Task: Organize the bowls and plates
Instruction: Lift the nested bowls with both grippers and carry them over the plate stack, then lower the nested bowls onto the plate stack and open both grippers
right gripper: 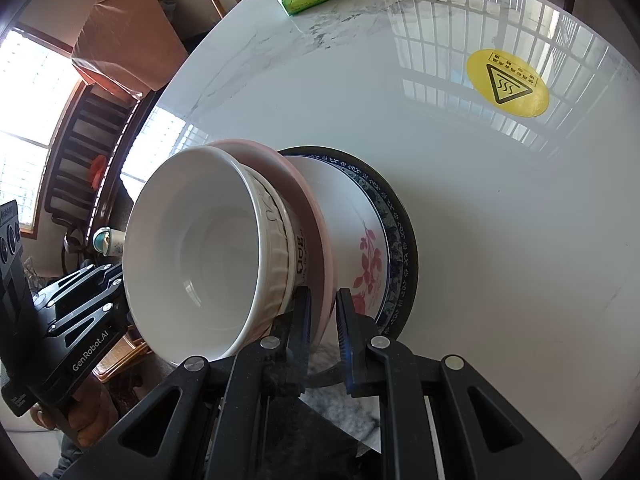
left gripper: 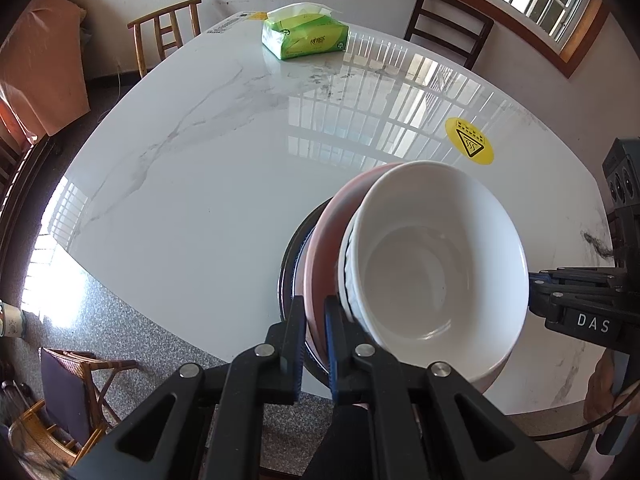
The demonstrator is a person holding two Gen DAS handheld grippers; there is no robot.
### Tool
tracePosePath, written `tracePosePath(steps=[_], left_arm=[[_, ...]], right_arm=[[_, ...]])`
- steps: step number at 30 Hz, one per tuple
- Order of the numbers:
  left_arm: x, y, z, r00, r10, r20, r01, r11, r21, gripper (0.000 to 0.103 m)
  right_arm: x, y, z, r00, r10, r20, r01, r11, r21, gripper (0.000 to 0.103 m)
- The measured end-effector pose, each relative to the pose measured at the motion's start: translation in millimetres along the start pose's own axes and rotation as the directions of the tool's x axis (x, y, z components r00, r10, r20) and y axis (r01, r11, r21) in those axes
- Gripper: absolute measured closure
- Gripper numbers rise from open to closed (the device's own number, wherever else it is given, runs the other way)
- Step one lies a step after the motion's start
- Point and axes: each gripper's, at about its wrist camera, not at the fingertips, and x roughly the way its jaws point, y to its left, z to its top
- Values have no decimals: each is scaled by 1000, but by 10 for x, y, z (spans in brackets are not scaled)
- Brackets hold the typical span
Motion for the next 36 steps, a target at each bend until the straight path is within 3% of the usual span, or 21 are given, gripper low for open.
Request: tracePosePath(steps=[13,28,36], left_arm=[[-45,-74,-97,995,45,92,-48,999,26,96],[-3,-8,-157,986,42,162,-45,999,16,95],[-25,-9,-221,971,41,236,-47,999,21,92]], right_arm=[[-5,-47,-39,999,13,44,-12,1000,-8,88],[-5,4,-19,993,-6,120,11,999,-43,87],[-20,-62,-42,987,-8,160,14,999,-36,81]])
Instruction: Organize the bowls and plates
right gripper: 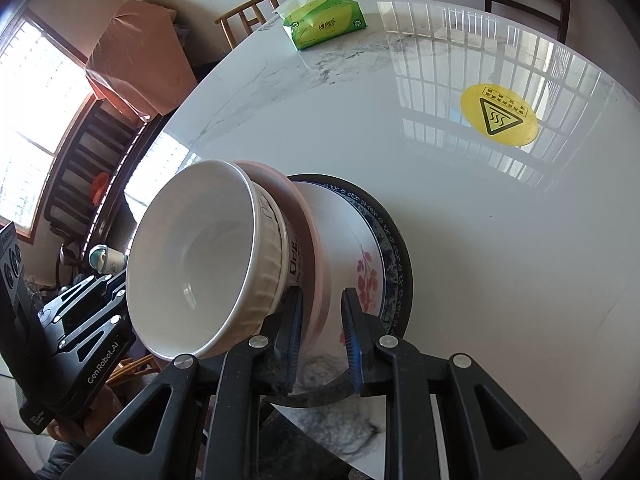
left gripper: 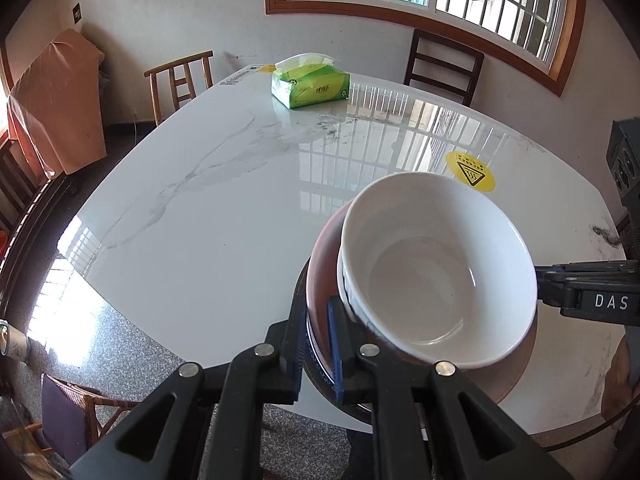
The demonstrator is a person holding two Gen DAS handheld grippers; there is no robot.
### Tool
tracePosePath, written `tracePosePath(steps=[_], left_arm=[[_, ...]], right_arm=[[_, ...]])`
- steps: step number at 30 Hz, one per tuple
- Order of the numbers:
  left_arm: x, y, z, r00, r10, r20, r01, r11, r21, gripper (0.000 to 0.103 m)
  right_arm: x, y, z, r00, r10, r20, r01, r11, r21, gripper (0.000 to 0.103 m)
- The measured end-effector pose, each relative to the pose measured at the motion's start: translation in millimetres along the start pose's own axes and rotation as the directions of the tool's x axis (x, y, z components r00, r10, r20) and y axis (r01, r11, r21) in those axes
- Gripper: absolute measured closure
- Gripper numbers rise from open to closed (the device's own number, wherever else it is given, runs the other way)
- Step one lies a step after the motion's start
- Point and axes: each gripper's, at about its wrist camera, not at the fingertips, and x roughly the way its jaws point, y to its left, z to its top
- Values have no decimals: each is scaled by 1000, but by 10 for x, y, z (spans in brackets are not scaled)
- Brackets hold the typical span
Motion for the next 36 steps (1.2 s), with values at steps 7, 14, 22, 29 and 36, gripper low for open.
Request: tracePosePath(steps=[7,14,22,29,36], left_arm=[[-55,120,-165,989,-4,148,7,1000,-20,77],[-224,122,-426,953,74,293,-77,997,-3,69],[-466,141,-684,919,97,382,-91,995,-34,66],[-594,91,-889,919,99,382,-77,994,-72,66],[-765,-53,-1037,913,79,401,-57,996,-66,65]], right_arm=[[-37,-27,-109,997,13,78,-15,1000,23,75],[-457,38,-447,931,55,362,-53,998,-15,61],[-725,242,-1013,788,42,615,13,996,-84,40],[-683,400,-1383,731,38,682,56,992,-115,30],[-781,423,-1669,687,61,724,60,988,-140,16]])
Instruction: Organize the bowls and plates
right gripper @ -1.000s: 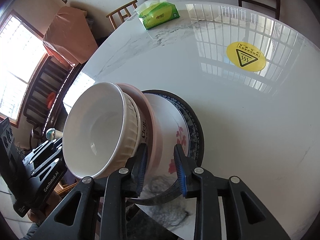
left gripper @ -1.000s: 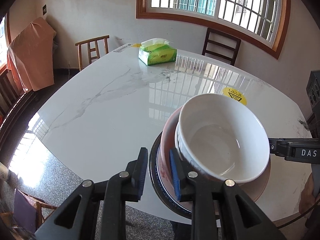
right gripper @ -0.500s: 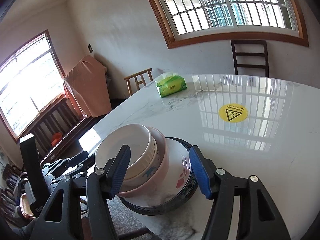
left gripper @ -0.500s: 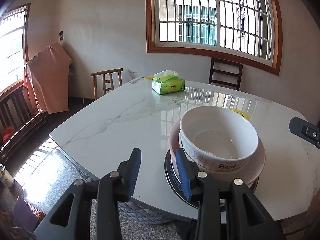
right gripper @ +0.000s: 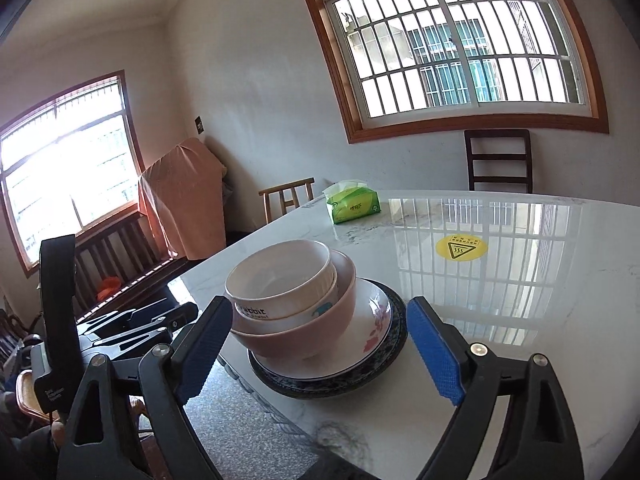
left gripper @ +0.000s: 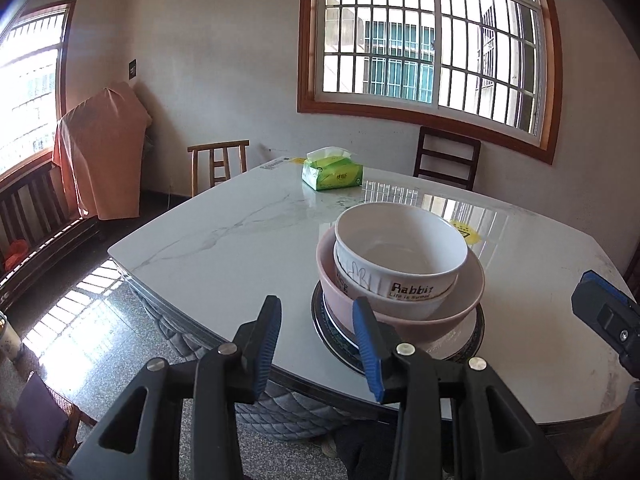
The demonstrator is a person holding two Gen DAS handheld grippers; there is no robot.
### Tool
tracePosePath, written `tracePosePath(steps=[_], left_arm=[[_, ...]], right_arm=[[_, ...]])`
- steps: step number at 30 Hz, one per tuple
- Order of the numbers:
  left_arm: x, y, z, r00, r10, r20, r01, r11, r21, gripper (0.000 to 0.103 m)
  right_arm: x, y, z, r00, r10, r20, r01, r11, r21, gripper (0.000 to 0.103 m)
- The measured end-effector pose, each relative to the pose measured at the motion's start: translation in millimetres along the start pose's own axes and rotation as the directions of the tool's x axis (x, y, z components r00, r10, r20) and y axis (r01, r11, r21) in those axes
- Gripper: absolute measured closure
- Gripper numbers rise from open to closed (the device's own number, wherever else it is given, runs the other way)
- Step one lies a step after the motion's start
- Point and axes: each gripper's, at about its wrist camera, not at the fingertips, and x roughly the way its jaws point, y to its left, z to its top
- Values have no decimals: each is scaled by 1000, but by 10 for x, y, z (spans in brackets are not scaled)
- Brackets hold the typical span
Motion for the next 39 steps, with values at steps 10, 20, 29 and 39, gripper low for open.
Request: tracePosePath(steps=[10,20,29,39], left_arm=[[-169,-231,-23,1000,-6,11,6,1000,24,62],[-282,-418,-75,998,22,51,-25,998,62,51],[-257,-510,-143,1000,9,23,-11,998,70,51],[-288,-557,-188,1000,2,14,-3,996,84,50]], right_arm=[[-225,-58,-127,1000,-7,27,7,1000,-6,13],[-332,-178,-258,999,-15,35,14,1000,25,9],[-369,-187,-324,999,-23,38,23,1000,9,6],[-406,-255,-358,999,-23,32,22,999,31,4]])
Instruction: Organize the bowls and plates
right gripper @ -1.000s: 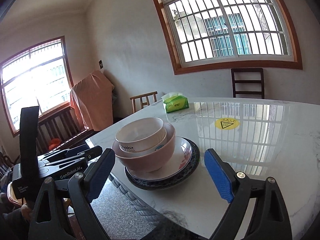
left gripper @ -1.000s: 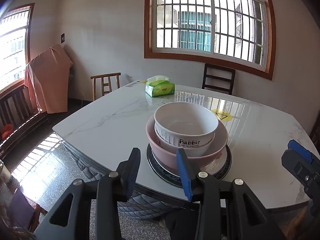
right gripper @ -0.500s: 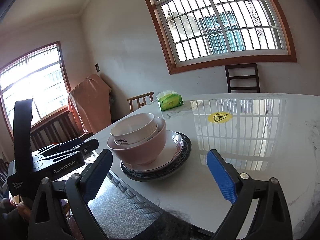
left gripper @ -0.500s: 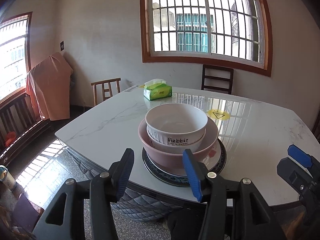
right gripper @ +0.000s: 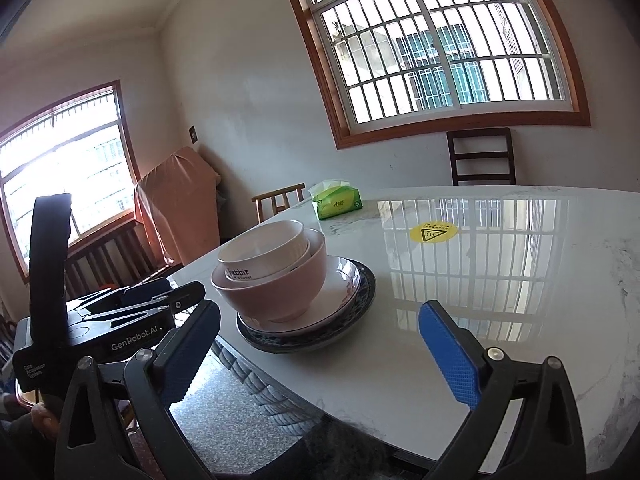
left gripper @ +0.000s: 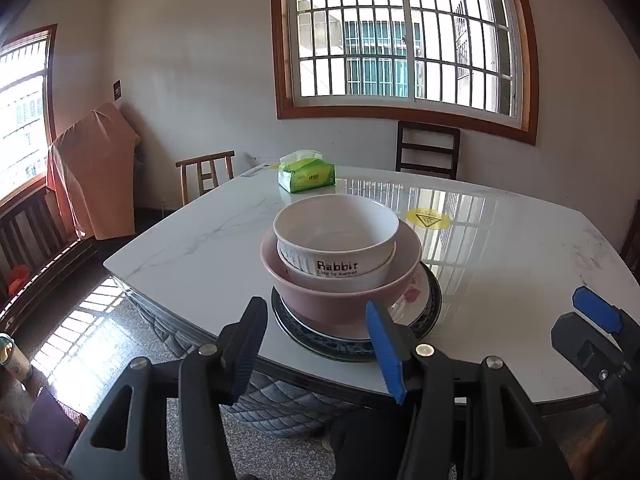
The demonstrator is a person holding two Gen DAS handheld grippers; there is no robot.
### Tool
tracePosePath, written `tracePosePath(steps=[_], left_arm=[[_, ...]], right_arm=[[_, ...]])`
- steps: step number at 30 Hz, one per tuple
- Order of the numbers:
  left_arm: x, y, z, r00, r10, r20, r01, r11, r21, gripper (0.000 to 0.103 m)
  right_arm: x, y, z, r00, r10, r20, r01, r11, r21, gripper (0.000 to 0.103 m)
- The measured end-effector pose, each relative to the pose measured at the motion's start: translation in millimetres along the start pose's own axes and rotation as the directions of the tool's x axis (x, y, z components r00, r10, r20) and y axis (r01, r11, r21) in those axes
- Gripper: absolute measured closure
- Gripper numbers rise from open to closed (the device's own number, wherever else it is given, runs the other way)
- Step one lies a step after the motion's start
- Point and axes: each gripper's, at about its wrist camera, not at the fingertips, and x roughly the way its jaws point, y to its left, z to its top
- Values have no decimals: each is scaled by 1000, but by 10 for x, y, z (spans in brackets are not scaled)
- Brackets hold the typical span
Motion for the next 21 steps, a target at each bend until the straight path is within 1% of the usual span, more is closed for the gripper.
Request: tracePosePath(steps=[21], left_arm=[[4,-40,-52,1000,-3,-30,3,1000,13,49]], right_arm=[[-51,-129,-96,1000,-7,-30,8,999,39,2]])
